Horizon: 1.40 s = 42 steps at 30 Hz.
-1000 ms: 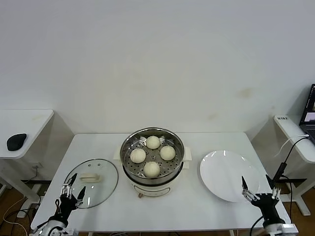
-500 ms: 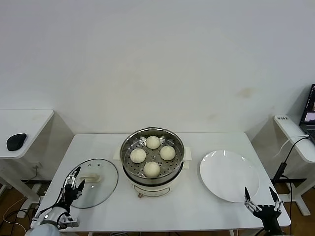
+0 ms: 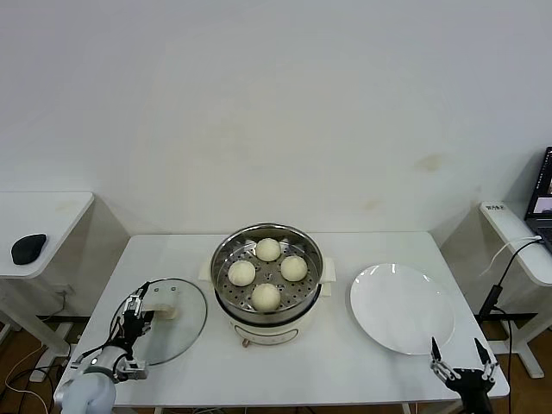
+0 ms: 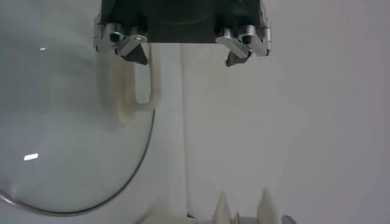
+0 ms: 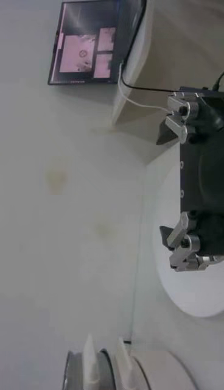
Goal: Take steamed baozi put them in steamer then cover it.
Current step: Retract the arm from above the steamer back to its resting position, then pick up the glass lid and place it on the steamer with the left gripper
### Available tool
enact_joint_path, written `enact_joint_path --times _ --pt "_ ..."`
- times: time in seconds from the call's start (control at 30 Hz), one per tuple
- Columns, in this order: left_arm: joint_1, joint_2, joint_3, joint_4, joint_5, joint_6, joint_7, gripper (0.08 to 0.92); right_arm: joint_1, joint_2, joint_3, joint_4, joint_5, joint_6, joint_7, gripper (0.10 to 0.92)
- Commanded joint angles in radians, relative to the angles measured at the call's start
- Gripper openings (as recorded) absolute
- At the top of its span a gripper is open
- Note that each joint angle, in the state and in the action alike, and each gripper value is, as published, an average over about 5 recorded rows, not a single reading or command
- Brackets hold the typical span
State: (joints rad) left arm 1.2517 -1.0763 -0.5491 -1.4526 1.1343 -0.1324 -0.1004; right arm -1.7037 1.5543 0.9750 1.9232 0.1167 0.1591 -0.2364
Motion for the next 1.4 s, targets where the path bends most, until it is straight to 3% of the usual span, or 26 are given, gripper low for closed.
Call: enact_joint_path --times 0.03,0.17,0.63,0.9,1.1,1.4 --pt "-0.065 0.0 0.033 0.079 -0.001 -0.004 0.0 0.823 0.0 0.009 -0.001 -0.007 -0.011 0.001 -0.001 0.823" --pt "-0.067 0.001 0.032 0.09 -0.002 -0.006 -0.005 0.785 0.0 0.009 -0.002 -0.009 -0.013 0.002 -0.002 0.823" --pt "-0.06 -0.007 0.02 0.11 -0.02 -0.024 -0.031 0.388 -0.003 0.009 -0.016 -0.002 -0.025 0.004 -0.004 0.823" --pt "-0.007 0.0 -0.035 0.017 -0.055 -0.042 -0.08 0.17 -0.004 0.009 -0.033 0.001 -0.039 0.009 -0.005 0.823" --pt "0.08 0.015 -0.101 -0.136 -0.088 0.002 -0.063 0.145 -0.002 0.004 -0.049 0.006 -0.054 0.014 -0.006 0.823" --pt "0.177 0.065 -0.192 -0.39 -0.143 0.163 0.044 0.145 -0.003 -0.006 -0.078 0.022 -0.071 0.015 -0.005 0.823"
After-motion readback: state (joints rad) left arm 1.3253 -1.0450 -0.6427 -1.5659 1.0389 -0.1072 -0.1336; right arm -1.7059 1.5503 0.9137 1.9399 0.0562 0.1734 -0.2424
